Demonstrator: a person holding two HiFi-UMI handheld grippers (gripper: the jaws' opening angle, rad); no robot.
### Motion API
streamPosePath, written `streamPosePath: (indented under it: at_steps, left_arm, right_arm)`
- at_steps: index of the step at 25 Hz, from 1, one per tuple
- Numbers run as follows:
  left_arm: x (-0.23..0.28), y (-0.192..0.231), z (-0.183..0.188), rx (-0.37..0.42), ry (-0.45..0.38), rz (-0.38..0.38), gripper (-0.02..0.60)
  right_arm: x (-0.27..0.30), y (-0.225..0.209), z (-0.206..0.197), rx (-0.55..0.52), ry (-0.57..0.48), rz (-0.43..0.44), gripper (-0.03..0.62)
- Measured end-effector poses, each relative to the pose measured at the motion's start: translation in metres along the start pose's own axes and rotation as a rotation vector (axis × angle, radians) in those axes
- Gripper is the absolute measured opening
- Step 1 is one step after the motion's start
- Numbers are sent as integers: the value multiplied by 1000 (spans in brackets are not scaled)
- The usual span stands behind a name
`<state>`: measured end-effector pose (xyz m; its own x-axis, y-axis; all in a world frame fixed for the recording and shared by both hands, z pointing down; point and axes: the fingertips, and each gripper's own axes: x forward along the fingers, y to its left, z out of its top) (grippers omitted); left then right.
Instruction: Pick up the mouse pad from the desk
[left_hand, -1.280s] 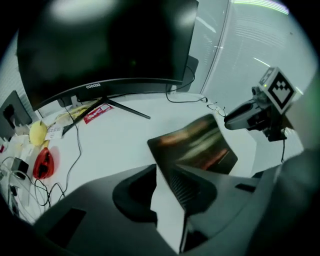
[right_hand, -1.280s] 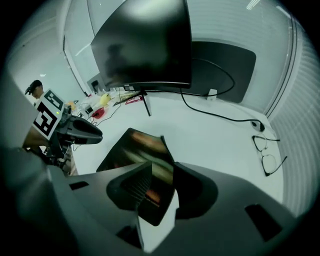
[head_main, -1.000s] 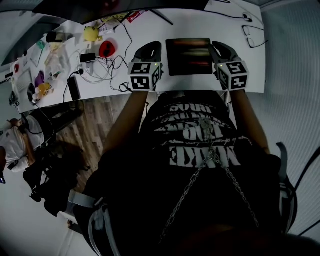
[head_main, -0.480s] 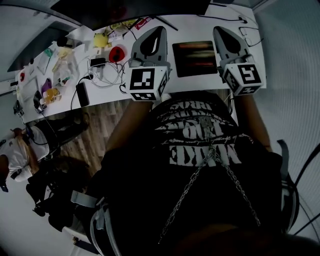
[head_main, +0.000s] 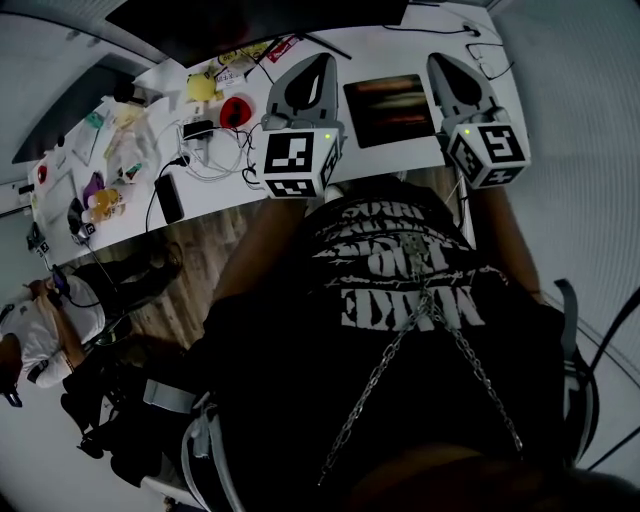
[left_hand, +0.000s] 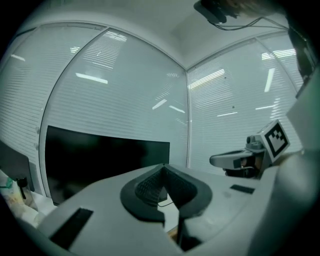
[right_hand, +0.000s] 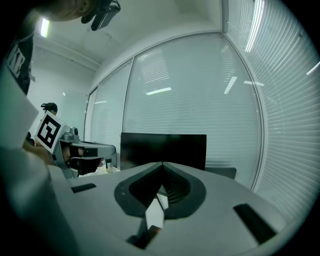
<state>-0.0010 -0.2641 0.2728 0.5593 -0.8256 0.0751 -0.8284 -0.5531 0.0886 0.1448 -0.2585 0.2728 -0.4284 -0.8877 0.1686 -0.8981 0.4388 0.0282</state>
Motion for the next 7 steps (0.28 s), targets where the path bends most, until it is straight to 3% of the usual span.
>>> streamPosePath:
  at_steps: [7]
  left_arm:
    - [-15, 6, 2, -11, -6, -3, 6]
  right_arm:
    - [-10, 15, 1, 18, 20, -6, 0]
